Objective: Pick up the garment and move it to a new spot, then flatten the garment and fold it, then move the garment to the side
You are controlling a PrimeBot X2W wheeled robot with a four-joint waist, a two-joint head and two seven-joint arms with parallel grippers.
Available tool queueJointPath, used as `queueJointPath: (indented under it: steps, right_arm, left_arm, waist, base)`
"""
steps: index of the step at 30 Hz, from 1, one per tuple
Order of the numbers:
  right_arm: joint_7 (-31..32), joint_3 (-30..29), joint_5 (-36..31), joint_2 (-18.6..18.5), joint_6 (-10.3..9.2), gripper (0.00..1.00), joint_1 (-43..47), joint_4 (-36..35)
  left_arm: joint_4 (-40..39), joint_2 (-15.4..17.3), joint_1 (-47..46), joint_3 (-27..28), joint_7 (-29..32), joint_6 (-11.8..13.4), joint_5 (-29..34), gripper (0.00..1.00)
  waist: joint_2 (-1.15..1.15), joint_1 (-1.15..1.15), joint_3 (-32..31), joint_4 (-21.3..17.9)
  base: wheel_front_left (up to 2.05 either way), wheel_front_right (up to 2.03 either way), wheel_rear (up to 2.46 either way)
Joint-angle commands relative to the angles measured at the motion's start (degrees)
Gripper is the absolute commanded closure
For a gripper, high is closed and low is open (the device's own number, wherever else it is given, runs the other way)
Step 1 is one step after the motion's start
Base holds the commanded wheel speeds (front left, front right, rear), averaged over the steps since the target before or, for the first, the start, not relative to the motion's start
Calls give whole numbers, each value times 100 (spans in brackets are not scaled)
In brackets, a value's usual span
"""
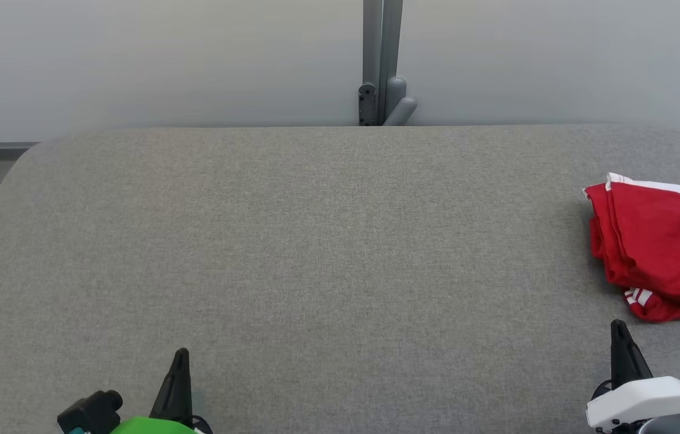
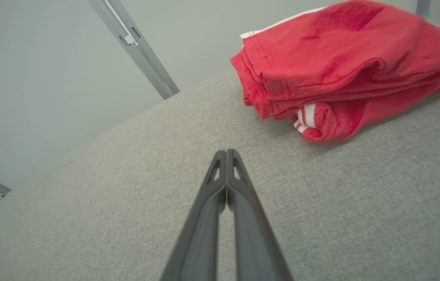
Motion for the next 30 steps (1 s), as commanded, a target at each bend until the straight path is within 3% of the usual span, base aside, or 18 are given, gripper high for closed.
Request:
queueJointPath:
  steps: [1, 30]
  right_arm:
    - [52, 10, 301, -69, -1, 100, -160, -95]
    - [628, 162, 2801, -102, -3, 100, -470, -134]
  left_arm:
    - [-86, 60, -198, 73, 46, -15, -275, 100]
    - [-161, 97, -568, 460, 582, -70, -2391, 100]
  waist:
    - [0, 0, 2, -8]
    - [0, 0, 25, -130]
  base:
    - [0, 0, 0]
    - [0, 0, 0]
